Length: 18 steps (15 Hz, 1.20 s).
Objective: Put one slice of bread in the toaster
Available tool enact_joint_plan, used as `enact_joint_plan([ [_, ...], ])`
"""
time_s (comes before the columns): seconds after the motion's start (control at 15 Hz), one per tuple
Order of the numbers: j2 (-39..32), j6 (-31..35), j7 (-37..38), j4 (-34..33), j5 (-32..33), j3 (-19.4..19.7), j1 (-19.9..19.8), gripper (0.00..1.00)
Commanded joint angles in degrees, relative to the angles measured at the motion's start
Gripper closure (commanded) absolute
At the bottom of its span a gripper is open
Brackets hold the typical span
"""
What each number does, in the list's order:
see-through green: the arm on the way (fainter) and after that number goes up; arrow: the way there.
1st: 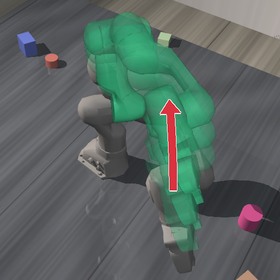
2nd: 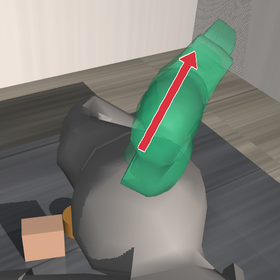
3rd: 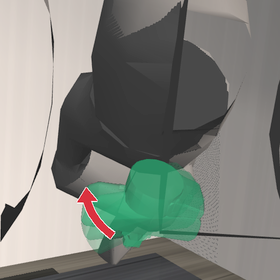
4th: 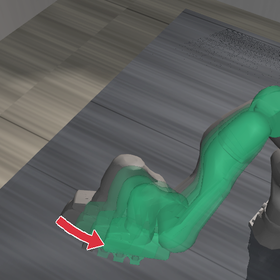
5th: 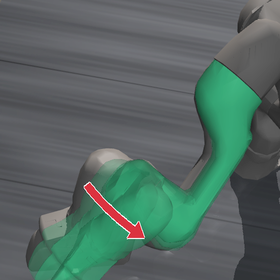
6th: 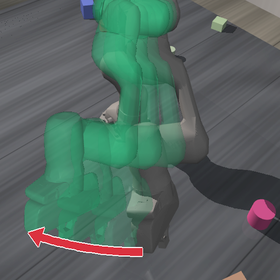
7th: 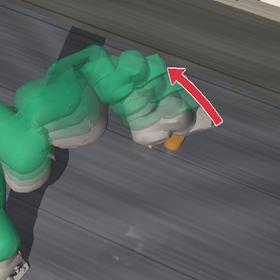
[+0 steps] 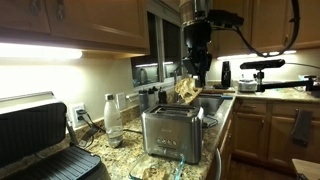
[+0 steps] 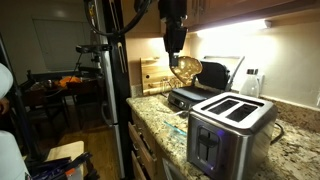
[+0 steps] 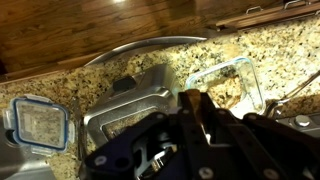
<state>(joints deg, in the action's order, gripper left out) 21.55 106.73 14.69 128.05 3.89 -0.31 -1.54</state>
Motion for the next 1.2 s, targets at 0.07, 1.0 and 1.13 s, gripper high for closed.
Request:
enact_joint_plan([
  [0.07,-4.1,-2.2,-6.3,-5.1,0.5,1.6,-1.1,0.97],
  [1.0,-18.4,-6.3,-9.7,-17.2,1.9,2.6,-1.2,0.97],
  [1.13,-18.9,-7.2,-9.8,-17.5,2.1,2.8,-1.2,0.97],
])
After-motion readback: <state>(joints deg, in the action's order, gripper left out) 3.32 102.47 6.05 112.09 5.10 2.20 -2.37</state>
